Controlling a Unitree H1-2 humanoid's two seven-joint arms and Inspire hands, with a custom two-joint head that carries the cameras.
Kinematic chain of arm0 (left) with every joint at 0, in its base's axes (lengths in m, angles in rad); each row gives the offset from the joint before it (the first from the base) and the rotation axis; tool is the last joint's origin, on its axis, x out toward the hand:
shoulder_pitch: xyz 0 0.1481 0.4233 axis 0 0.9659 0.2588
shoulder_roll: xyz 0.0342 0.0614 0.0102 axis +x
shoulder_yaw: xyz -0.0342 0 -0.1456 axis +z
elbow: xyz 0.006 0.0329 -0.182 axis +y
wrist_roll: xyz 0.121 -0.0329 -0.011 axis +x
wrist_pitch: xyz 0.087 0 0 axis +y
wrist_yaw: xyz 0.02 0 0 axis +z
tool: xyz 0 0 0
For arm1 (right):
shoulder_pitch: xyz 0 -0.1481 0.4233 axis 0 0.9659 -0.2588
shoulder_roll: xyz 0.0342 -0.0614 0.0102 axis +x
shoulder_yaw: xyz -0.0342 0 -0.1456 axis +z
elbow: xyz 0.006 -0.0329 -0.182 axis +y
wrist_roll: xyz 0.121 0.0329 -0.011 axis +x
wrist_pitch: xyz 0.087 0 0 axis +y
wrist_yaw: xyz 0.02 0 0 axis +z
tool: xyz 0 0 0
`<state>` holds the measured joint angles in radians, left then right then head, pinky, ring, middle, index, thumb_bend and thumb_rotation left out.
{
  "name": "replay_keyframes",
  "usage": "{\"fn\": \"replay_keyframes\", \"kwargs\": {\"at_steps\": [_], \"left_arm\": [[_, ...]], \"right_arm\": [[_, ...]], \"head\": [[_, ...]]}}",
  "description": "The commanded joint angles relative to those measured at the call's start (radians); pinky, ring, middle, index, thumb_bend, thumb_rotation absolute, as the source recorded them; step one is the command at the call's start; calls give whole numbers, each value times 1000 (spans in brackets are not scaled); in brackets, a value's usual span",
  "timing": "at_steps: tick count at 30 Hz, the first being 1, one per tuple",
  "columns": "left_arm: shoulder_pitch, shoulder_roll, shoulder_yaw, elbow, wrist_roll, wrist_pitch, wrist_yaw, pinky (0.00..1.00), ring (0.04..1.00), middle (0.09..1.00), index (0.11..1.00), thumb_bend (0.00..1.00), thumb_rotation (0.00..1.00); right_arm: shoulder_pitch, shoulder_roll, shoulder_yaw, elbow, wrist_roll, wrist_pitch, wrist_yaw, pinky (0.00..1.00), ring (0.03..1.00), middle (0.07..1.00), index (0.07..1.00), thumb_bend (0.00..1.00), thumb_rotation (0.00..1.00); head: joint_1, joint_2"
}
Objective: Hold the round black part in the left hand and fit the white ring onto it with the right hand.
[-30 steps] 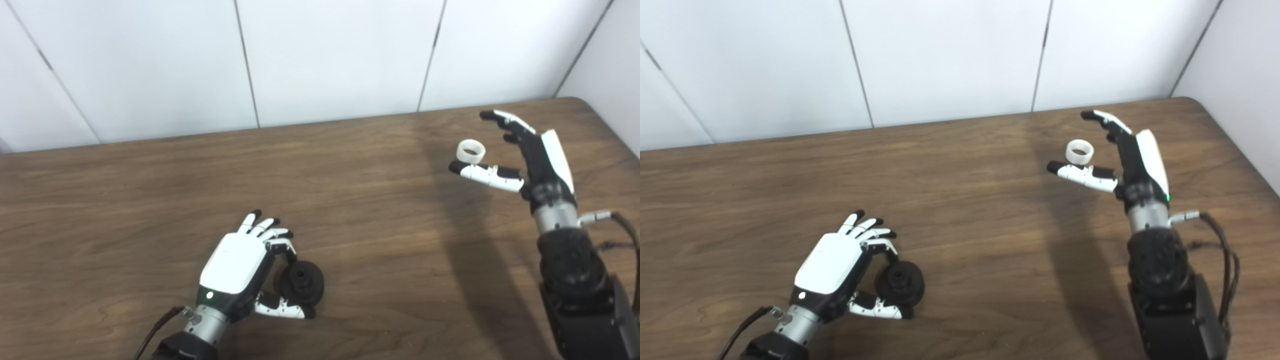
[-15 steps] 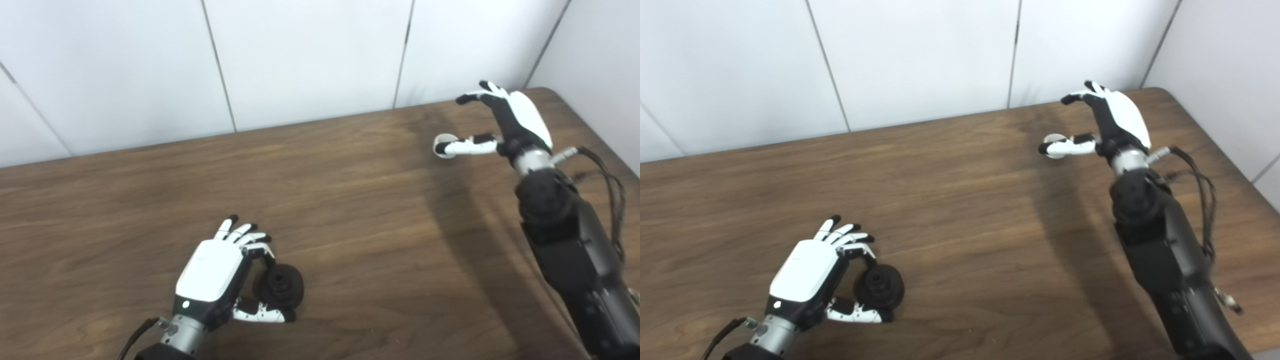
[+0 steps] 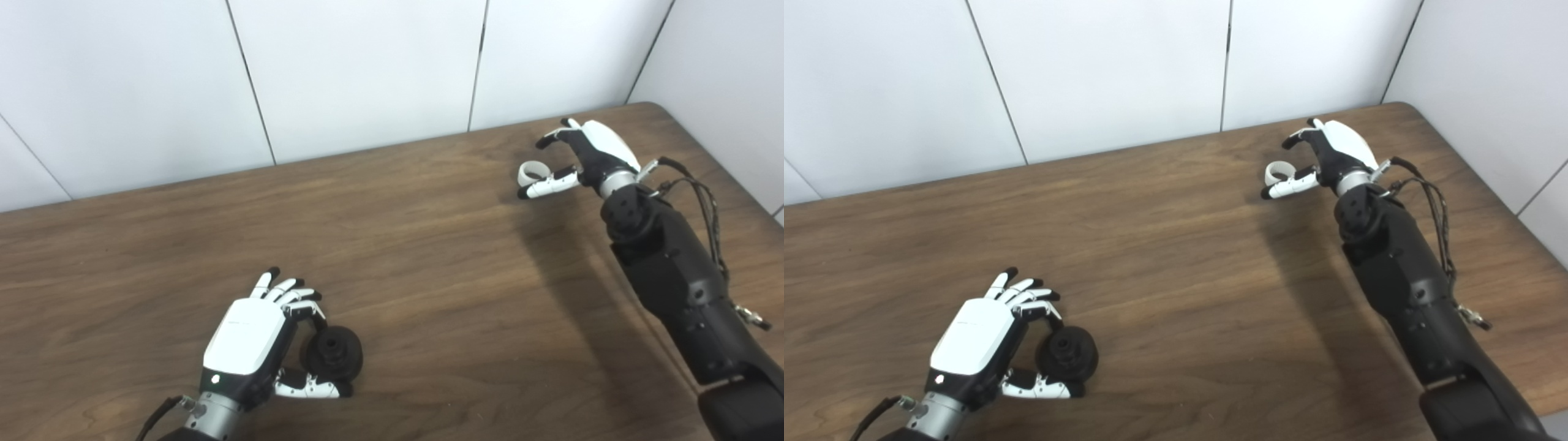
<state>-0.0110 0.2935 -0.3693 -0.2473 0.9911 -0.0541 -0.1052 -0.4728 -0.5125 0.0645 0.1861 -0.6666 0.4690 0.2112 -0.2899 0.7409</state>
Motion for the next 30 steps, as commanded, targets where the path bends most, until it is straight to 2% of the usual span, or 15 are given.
{"fn": "replay_keyframes", "kwargs": {"at_steps": [1,7,17,30], "left_arm": [[-2,14,6,-8,8,-10,1,1000,880,782,484,524,53],[1,11,6,-13,5,-7,-2,1000,882,781,484,524,53],[7,10,6,-19,10,-3,-4,1000,882,782,484,524,53],[7,9,6,-24,9,-3,-7,1000,885,782,484,524,53]], "right_arm": [[-65,-30,-7,-1,-31,1,8,985,1000,982,746,877,304],[-97,-21,-8,56,-52,1,32,1000,1000,984,732,871,272],[-126,-19,3,125,-75,1,19,1000,1000,969,727,870,287],[-132,-25,-6,136,-86,1,27,1000,1000,954,701,850,274]], "head": [[0,0],[3,0],[8,0],[11,2]]}}
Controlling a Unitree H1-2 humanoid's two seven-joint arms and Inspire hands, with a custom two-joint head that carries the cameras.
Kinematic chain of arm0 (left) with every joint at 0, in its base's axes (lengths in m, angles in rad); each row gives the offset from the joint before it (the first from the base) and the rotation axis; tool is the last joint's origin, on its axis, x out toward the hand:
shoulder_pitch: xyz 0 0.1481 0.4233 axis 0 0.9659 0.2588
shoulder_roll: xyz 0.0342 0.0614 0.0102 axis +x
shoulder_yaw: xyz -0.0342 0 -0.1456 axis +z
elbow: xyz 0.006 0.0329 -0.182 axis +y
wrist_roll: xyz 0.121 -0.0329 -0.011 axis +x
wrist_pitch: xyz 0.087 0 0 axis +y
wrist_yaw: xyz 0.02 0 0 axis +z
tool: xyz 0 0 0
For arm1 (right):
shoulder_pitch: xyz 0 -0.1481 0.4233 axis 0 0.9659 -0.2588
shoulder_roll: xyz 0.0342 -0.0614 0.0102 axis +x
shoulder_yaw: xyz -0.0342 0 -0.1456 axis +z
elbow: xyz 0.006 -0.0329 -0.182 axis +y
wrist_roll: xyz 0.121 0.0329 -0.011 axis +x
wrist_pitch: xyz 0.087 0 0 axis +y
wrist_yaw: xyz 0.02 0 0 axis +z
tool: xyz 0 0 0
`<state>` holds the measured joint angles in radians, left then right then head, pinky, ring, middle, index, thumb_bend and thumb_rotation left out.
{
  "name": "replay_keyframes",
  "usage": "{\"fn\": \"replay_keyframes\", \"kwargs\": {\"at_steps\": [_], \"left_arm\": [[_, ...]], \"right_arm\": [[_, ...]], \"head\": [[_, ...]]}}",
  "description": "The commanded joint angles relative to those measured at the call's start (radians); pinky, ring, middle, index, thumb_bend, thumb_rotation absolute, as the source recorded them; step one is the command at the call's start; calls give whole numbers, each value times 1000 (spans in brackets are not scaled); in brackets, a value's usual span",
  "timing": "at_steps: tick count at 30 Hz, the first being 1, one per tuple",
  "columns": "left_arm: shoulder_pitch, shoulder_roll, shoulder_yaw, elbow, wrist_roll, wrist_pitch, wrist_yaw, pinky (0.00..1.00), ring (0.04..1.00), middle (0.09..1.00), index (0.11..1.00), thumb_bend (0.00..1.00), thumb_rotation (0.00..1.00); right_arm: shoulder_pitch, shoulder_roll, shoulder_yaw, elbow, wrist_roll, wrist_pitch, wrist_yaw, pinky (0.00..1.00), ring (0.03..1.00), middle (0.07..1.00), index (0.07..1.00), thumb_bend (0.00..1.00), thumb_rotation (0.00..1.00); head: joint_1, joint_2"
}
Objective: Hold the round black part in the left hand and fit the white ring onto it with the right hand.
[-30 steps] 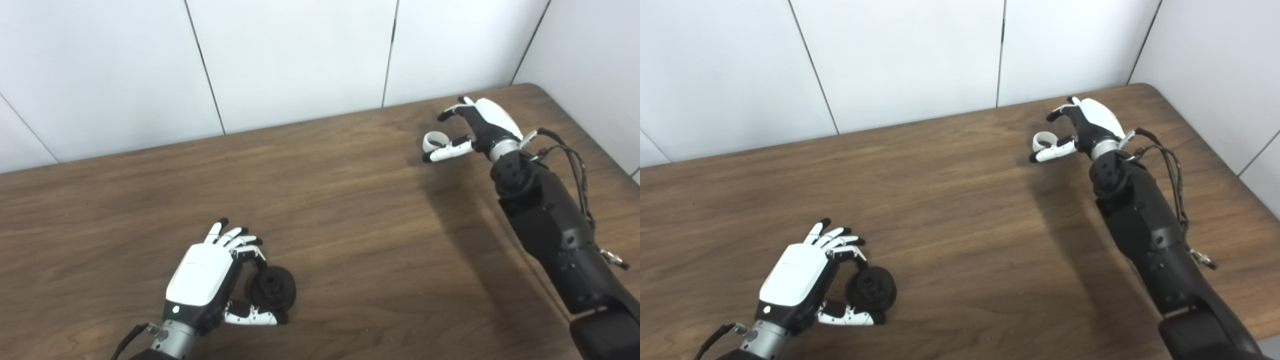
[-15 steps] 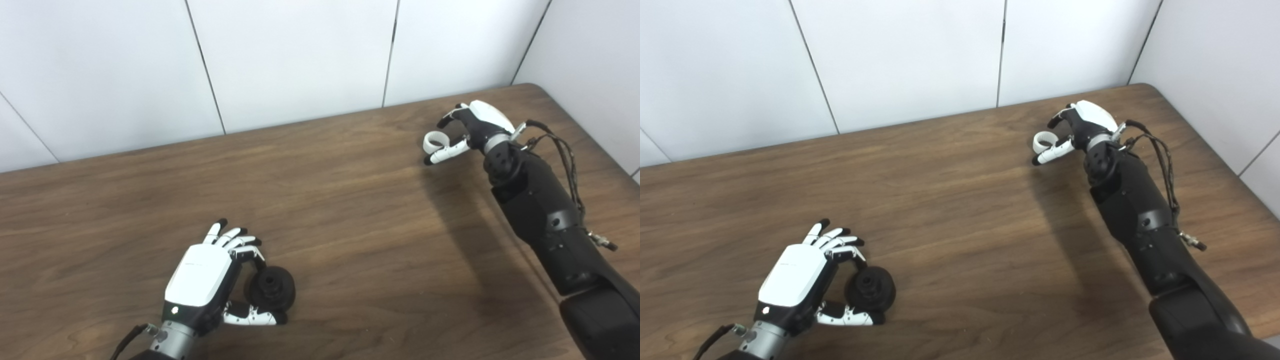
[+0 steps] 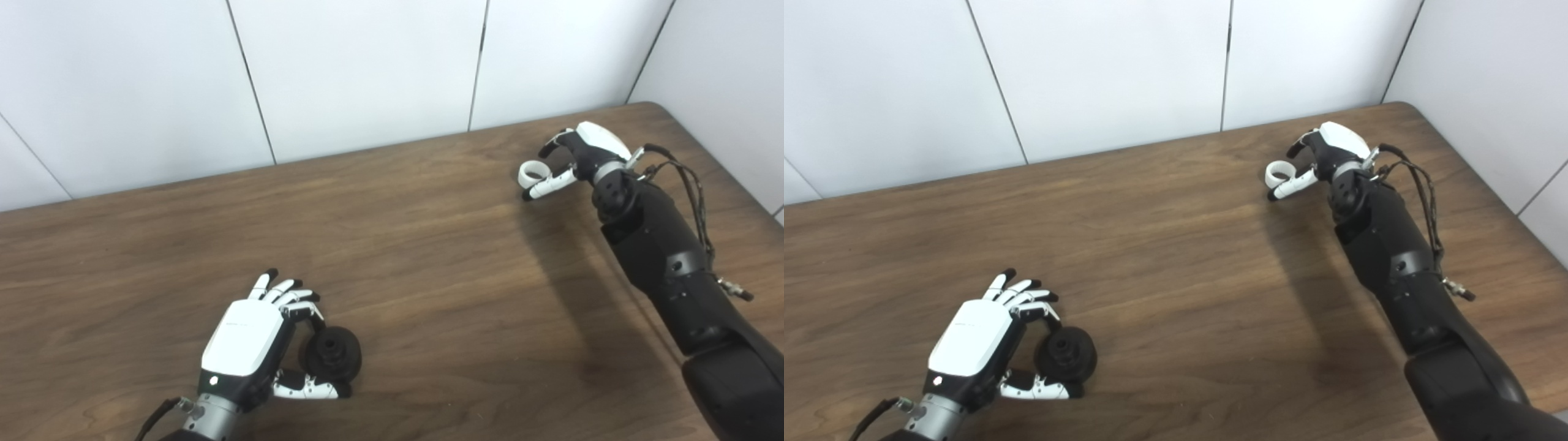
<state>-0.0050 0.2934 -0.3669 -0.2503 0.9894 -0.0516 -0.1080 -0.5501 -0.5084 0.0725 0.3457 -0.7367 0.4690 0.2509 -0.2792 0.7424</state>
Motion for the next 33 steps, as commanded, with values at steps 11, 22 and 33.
{"fn": "replay_keyframes", "kwargs": {"at_steps": [11,22,33], "left_arm": [[-7,9,4,-24,15,-6,-8,1000,885,781,483,524,53],[-5,5,4,-28,24,-5,-8,1000,880,779,483,525,53],[-2,5,3,-31,30,-7,-6,1000,880,778,483,525,53]], "right_arm": [[-46,-28,-8,-41,-21,1,-1,1000,1000,939,684,838,271],[-31,-35,6,-57,1,-1,-14,1000,1000,901,632,845,254],[-20,-23,-11,-57,25,-2,-55,1000,965,858,488,527,137]], "head": [[3,1],[6,3],[6,7]]}}
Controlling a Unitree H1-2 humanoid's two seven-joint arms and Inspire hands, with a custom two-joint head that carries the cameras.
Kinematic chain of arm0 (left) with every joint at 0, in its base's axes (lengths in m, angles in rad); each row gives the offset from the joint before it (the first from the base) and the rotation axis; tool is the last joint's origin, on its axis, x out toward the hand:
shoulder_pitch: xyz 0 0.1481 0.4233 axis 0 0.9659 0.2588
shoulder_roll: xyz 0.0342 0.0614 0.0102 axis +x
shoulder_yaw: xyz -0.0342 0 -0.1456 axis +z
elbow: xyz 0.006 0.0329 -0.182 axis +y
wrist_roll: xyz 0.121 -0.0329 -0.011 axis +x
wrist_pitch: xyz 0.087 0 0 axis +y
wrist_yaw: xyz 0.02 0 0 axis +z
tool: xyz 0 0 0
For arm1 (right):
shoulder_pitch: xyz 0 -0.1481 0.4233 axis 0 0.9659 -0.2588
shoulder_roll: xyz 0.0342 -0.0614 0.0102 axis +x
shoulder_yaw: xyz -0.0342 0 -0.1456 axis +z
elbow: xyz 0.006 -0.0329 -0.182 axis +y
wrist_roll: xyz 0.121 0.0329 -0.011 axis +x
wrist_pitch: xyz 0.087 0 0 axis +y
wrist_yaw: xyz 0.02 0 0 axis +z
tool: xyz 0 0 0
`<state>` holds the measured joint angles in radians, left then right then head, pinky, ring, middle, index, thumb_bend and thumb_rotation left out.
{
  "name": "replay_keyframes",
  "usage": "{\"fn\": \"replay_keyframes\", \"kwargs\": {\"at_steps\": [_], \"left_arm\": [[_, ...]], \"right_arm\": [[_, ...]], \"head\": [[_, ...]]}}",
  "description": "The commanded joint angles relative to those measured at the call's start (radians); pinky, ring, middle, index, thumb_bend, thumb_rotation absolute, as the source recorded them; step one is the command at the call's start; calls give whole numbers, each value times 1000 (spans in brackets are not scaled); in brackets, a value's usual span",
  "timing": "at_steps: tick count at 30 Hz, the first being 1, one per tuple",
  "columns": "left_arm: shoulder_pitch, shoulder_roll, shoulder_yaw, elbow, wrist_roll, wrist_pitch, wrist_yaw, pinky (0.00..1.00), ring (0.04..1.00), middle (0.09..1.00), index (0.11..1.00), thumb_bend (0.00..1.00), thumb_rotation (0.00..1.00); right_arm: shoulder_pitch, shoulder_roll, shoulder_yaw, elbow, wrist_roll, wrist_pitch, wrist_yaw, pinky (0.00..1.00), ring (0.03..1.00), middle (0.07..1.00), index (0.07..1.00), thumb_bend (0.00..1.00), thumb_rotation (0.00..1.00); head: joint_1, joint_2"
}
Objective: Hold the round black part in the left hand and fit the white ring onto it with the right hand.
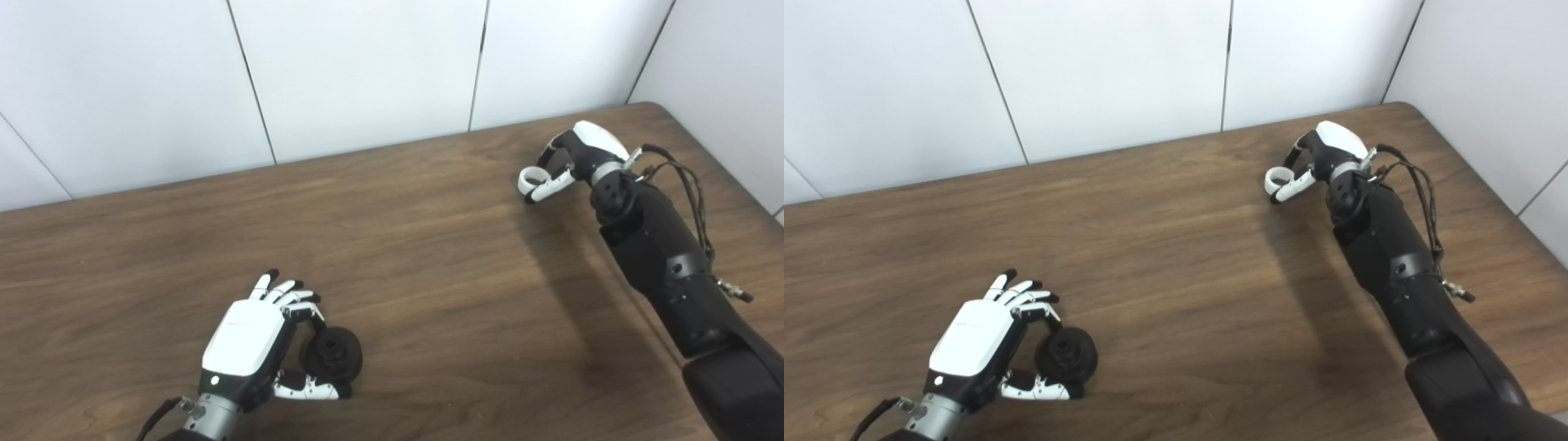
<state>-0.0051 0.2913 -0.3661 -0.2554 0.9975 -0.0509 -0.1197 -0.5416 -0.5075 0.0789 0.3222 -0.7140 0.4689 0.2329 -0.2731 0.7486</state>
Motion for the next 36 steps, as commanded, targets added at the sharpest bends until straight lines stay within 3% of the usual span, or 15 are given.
{"fn": "replay_keyframes", "kwargs": {"at_steps": [1,18,28,36], "left_arm": [[-2,7,2,-26,23,-8,5,1000,880,778,483,525,53],[-5,-3,3,-31,24,-4,-4,1000,887,782,483,525,52],[-5,-19,-4,-26,40,-3,-1,1000,886,781,483,525,53],[1,-38,-17,-34,70,15,-15,1000,892,784,483,525,54]], "right_arm": [[-27,-26,-16,-35,7,-2,-41,1000,969,861,487,526,135],[1,-46,7,-59,41,-17,-81,961,973,838,486,523,130],[20,-73,83,-264,24,-10,39,997,934,819,486,523,131],[38,-46,156,-426,8,-15,133,1000,959,858,485,523,133]], "head": [[0,1],[15,2],[69,10],[118,16]]}}
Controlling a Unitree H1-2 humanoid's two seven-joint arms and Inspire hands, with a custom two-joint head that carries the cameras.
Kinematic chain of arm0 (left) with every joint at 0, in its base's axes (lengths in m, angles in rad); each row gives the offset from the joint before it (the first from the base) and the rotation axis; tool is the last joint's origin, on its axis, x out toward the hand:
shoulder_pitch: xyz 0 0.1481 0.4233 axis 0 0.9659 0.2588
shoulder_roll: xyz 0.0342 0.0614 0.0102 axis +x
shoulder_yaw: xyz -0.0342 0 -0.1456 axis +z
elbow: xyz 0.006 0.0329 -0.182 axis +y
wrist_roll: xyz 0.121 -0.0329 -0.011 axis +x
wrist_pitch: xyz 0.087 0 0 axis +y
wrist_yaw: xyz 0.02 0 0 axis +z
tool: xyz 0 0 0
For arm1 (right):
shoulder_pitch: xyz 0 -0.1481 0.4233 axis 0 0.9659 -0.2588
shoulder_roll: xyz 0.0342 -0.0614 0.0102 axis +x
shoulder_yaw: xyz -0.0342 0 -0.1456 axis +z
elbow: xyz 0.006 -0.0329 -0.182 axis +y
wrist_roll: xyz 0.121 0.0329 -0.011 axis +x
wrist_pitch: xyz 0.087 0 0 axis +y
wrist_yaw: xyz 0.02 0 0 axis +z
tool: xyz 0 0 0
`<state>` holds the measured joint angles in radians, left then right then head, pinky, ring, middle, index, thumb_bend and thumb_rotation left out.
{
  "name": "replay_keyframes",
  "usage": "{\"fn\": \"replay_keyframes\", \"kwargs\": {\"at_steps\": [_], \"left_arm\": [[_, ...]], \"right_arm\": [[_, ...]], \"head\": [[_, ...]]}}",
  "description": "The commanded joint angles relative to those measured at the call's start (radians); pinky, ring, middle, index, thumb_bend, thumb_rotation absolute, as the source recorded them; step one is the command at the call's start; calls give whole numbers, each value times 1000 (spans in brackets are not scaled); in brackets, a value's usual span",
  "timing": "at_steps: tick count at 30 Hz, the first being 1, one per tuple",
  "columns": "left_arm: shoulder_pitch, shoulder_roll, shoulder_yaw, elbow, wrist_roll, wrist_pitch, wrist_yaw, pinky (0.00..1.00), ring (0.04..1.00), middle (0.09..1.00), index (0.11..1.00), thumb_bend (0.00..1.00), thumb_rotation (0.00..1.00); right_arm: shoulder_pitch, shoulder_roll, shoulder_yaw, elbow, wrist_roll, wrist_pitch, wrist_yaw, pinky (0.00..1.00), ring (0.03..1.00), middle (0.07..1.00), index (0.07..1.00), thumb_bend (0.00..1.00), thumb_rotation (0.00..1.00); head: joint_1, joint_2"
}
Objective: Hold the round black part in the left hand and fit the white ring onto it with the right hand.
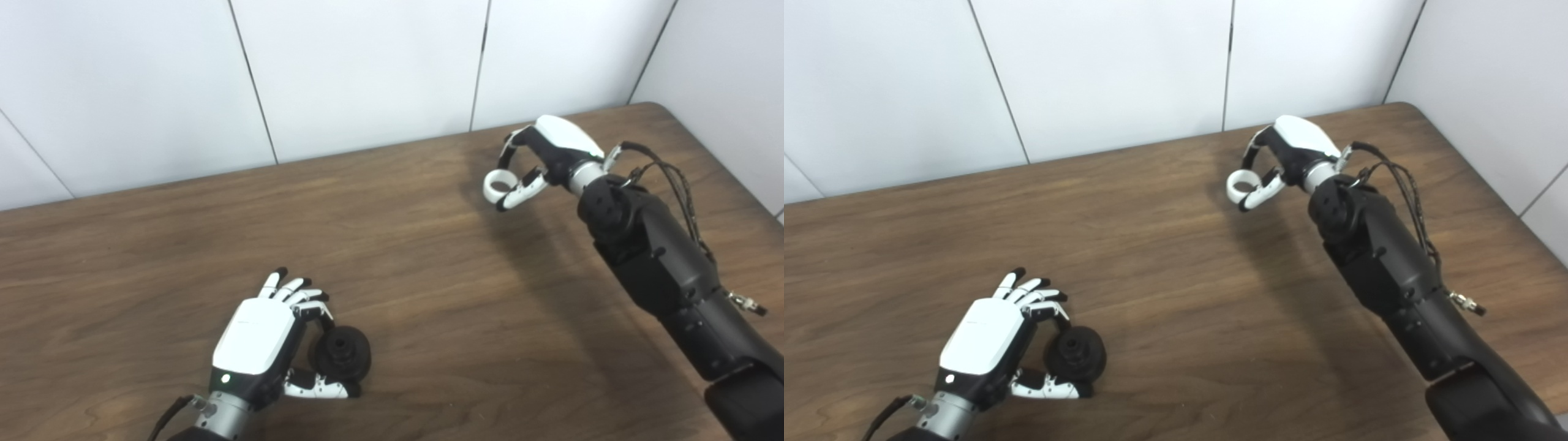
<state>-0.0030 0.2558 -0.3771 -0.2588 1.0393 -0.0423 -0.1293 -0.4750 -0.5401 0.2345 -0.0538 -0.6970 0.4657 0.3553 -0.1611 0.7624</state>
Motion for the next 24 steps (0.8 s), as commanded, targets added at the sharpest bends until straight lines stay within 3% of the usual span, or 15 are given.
{"fn": "replay_keyframes", "kwargs": {"at_steps": [1,10,17,24], "left_arm": [[0,-6,-7,-32,32,9,-8,1000,892,784,483,525,54],[1,-35,-25,-29,61,26,-6,1000,897,787,483,525,55],[0,-52,-38,-24,85,37,-6,1000,900,790,483,525,56],[-3,-63,-47,-18,109,42,1,1000,898,791,483,525,57]], "right_arm": [[-24,-10,10,-71,-12,-11,23,1000,961,851,485,523,133],[24,36,55,-246,-24,-7,107,1000,985,894,485,523,131],[54,81,94,-378,-20,-35,167,1000,983,886,484,524,132],[77,124,135,-489,-36,-16,243,1000,971,886,483,525,135]], "head": [[12,4],[94,14],[145,27],[180,41]]}}
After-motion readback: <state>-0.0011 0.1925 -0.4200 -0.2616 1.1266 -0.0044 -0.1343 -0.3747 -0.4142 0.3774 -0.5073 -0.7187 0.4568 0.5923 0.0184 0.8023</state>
